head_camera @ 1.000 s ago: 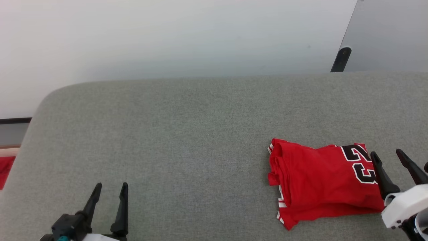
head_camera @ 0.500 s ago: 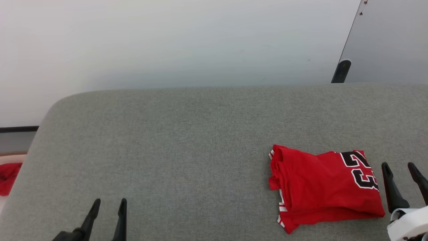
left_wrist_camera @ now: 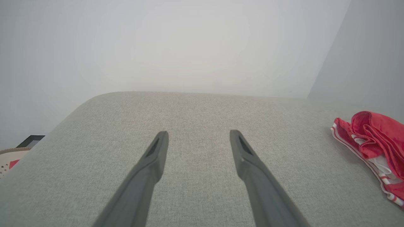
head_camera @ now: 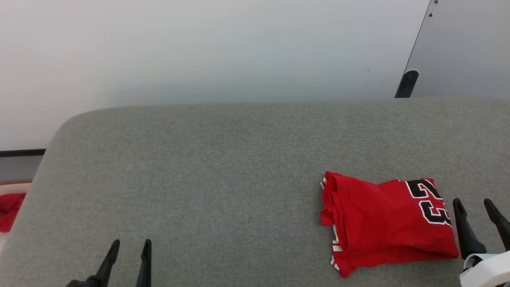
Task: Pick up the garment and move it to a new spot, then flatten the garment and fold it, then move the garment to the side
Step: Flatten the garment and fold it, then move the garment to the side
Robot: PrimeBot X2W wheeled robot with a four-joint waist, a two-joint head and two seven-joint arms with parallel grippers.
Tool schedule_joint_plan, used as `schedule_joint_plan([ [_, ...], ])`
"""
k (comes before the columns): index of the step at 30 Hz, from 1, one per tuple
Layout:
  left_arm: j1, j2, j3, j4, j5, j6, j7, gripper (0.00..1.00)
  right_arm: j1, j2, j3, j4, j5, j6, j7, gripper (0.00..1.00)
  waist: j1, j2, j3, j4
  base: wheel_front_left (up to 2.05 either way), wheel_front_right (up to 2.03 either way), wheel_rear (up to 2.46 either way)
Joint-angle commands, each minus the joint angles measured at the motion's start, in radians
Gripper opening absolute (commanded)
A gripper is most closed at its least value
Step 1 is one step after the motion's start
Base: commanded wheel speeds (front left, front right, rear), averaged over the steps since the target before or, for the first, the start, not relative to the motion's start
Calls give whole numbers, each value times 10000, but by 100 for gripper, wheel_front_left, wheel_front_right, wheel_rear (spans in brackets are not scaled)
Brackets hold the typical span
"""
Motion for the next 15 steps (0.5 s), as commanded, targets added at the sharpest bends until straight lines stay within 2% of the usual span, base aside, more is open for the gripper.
schedule_joint_plan([
  [1, -4, 52, 2, -52, -65, 45, 3, 100, 156, 8, 69, -43, 34, -17, 6, 100, 0, 0, 3, -1, 0, 0, 0],
  [15, -113, 163, -114, -152, -109, 107, 40, 100, -270, -244, 548, -38, 127, -17, 277, 100, 0, 0, 168, -52, 0, 0, 0],
])
